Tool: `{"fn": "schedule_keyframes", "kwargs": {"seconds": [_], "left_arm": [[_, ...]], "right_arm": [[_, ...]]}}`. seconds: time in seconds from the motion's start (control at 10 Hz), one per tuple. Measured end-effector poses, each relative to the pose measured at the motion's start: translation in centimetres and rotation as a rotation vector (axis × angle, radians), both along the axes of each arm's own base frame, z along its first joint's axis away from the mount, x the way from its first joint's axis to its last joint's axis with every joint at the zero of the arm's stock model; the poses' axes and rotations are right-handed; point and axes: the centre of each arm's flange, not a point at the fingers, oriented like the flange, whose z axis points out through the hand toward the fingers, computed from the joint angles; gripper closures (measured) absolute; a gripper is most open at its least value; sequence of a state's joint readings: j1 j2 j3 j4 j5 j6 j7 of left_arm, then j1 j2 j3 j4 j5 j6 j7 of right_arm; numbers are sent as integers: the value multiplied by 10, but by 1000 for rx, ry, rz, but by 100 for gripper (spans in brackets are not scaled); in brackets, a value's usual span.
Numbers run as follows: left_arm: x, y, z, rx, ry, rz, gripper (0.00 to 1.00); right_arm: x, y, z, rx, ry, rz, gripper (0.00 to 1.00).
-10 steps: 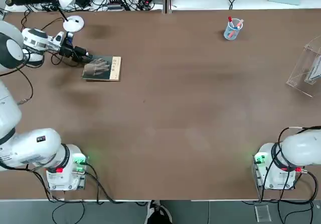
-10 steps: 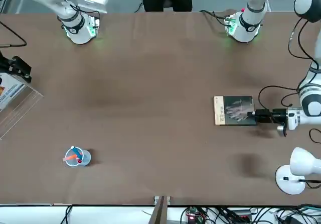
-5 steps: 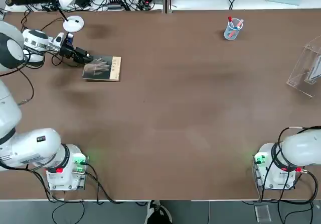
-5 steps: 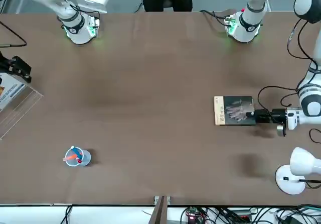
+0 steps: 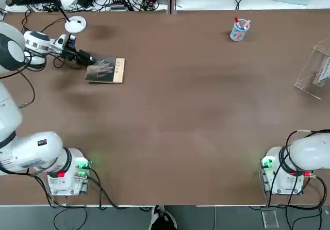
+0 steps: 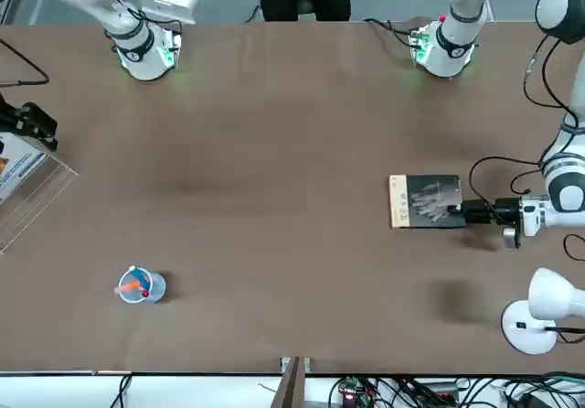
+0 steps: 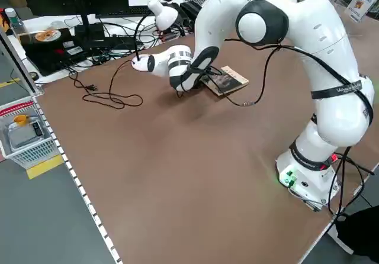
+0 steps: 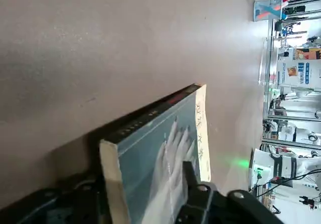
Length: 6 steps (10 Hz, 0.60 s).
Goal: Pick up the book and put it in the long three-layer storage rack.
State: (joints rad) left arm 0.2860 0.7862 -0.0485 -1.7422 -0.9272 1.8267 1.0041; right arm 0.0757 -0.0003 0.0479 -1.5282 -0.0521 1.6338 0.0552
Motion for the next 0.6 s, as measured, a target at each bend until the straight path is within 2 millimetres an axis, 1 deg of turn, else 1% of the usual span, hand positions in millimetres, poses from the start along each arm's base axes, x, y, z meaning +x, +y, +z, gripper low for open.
{"fn": "schedule_keyframes", "kwargs": {"seconds": [0.1,0.2,0.3,0.4,0.5,0.6], "left_arm": [[0,1,0,1,-1,0,55],[-1,1,-1,-1,-5,-1,55],[-1,2,-2,-1,-10,-4,60],[-1,3,-2,-2,-16,-8,69],[-2,3,-3,-3,-22,-11,72],[-2,5,-3,-4,-29,-13,77]], "right_arm": [[0,0,0,0,0,0,0],[0,0,0,0,0,0,0],[0,0,0,0,1,0,0],[0,0,0,0,2,0,0],[0,0,0,0,2,0,0],[0,0,0,0,2,-1,0]]}}
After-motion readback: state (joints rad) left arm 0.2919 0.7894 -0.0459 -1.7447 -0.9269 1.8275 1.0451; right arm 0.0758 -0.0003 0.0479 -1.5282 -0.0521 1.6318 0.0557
